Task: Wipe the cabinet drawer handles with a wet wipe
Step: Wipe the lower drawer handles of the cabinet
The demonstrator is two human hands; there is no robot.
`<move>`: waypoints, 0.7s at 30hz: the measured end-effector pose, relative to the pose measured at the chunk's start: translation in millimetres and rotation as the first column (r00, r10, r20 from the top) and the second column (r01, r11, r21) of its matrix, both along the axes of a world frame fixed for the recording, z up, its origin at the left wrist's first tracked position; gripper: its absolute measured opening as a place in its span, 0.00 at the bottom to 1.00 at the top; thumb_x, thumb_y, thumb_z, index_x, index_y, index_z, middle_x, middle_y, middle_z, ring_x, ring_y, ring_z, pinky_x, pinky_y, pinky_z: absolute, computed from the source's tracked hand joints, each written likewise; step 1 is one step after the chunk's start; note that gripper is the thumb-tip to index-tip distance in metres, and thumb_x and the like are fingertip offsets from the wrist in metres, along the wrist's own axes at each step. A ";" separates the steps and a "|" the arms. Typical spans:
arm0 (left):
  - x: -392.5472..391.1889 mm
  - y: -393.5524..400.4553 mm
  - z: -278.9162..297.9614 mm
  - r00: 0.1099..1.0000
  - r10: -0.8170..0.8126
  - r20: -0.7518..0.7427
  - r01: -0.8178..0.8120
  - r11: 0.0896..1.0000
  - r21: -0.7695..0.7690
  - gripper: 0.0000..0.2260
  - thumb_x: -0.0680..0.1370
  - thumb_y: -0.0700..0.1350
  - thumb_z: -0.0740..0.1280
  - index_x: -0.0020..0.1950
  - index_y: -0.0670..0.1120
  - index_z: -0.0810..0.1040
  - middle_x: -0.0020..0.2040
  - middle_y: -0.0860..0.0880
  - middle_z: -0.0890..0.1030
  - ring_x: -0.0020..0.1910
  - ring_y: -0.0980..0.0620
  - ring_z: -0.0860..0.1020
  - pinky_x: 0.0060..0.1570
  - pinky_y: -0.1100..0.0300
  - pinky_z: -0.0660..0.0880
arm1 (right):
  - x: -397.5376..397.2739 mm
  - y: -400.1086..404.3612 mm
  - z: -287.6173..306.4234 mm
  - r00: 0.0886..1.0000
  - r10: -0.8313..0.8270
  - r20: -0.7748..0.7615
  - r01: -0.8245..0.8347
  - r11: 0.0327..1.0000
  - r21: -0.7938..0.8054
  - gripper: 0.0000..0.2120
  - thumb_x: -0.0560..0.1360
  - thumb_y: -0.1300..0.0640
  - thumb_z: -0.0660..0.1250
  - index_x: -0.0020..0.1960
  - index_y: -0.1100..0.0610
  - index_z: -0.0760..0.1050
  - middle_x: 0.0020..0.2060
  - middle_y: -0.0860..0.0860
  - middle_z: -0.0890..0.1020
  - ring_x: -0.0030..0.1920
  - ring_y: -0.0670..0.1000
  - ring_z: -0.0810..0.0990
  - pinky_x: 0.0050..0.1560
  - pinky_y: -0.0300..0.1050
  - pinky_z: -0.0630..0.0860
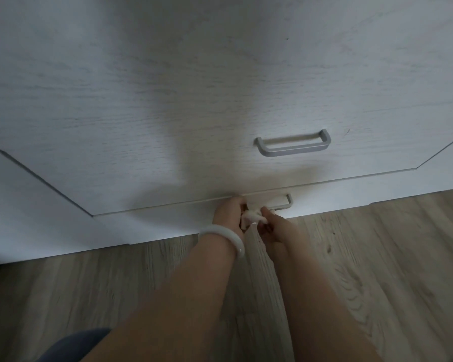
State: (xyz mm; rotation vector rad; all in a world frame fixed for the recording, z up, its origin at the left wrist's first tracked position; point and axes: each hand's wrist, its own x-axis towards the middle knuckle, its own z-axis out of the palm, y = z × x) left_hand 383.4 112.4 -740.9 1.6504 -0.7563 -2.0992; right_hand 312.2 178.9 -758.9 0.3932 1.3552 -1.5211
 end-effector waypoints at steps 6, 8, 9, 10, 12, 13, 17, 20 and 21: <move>-1.6 -1.4 -15.8 0.996 -0.042 0.078 0.056 0.978 -0.200 0.10 0.78 0.42 0.68 0.36 0.47 0.75 0.37 0.48 0.77 0.33 0.53 0.73 0.38 0.61 0.71 | -11.9 2.6 10.6 0.937 -0.349 -0.002 0.349 0.937 -0.011 0.07 0.73 0.66 0.71 0.38 0.64 0.74 0.38 0.56 0.80 0.34 0.48 0.78 0.30 0.35 0.76; -2.1 -7.4 -20.3 0.999 -0.009 0.038 0.016 0.981 -0.194 0.05 0.79 0.41 0.67 0.43 0.45 0.79 0.44 0.46 0.79 0.36 0.53 0.75 0.39 0.64 0.72 | -1.9 0.2 7.6 0.966 -0.241 -0.090 0.243 0.970 0.009 0.07 0.74 0.63 0.70 0.38 0.61 0.75 0.39 0.56 0.80 0.36 0.48 0.79 0.36 0.37 0.76; -2.8 -10.5 -18.2 0.999 0.046 0.027 -0.041 0.987 -0.158 0.06 0.80 0.43 0.64 0.49 0.44 0.80 0.49 0.44 0.80 0.39 0.52 0.77 0.41 0.63 0.73 | 5.7 -1.7 6.2 0.978 -0.176 -0.111 0.178 0.984 0.010 0.07 0.75 0.62 0.70 0.39 0.61 0.75 0.38 0.55 0.80 0.37 0.48 0.79 0.36 0.37 0.76; -3.0 -12.1 -13.5 0.998 -0.003 0.063 0.013 0.986 -0.166 0.09 0.82 0.46 0.62 0.54 0.44 0.79 0.54 0.44 0.81 0.46 0.49 0.79 0.45 0.61 0.74 | 11.7 -3.4 4.6 0.985 -0.139 -0.103 0.140 0.990 0.002 0.07 0.75 0.61 0.69 0.40 0.61 0.76 0.37 0.55 0.81 0.36 0.48 0.79 0.34 0.36 0.76; -0.6 -11.5 -12.6 0.999 0.022 0.037 -0.017 0.991 -0.135 0.12 0.82 0.46 0.61 0.60 0.42 0.78 0.58 0.44 0.81 0.55 0.46 0.80 0.49 0.59 0.76 | 14.0 -5.0 6.8 0.989 -0.144 -0.045 0.144 0.989 -0.020 0.06 0.75 0.62 0.70 0.41 0.63 0.77 0.37 0.55 0.81 0.33 0.48 0.81 0.28 0.35 0.75; -0.3 -9.7 -13.4 0.997 0.052 -0.057 -0.058 0.994 -0.096 0.09 0.81 0.41 0.64 0.59 0.39 0.79 0.51 0.44 0.84 0.50 0.46 0.81 0.43 0.60 0.78 | 9.4 -4.4 9.2 0.984 -0.173 -0.032 0.172 0.985 -0.009 0.05 0.74 0.63 0.70 0.41 0.63 0.77 0.37 0.55 0.81 0.32 0.48 0.81 0.26 0.35 0.75; 1.7 -3.3 -12.9 0.995 0.026 -0.100 -0.035 0.995 -0.091 0.10 0.76 0.31 0.68 0.35 0.39 0.76 0.22 0.52 0.77 0.23 0.57 0.76 0.24 0.68 0.74 | -16.4 1.7 10.6 0.932 -0.308 -0.189 0.318 0.948 0.024 0.07 0.72 0.66 0.72 0.38 0.64 0.76 0.36 0.56 0.80 0.34 0.49 0.79 0.32 0.36 0.76; 1.0 -6.0 -14.1 0.995 0.011 -0.095 -0.022 0.993 -0.113 0.12 0.75 0.30 0.68 0.33 0.39 0.75 0.21 0.53 0.77 0.22 0.57 0.75 0.24 0.68 0.74 | -7.0 2.9 5.3 0.921 -0.171 -0.350 0.202 0.978 0.053 0.07 0.72 0.64 0.72 0.37 0.62 0.77 0.36 0.56 0.80 0.35 0.49 0.78 0.36 0.37 0.76; 0.9 -8.4 -14.8 0.995 0.021 -0.099 -0.030 0.995 -0.099 0.11 0.75 0.30 0.68 0.34 0.39 0.75 0.21 0.52 0.77 0.22 0.57 0.75 0.24 0.68 0.75 | -4.1 2.0 4.4 0.920 -0.142 -0.365 0.176 0.982 0.063 0.07 0.72 0.64 0.73 0.37 0.62 0.77 0.35 0.55 0.80 0.35 0.49 0.77 0.37 0.37 0.76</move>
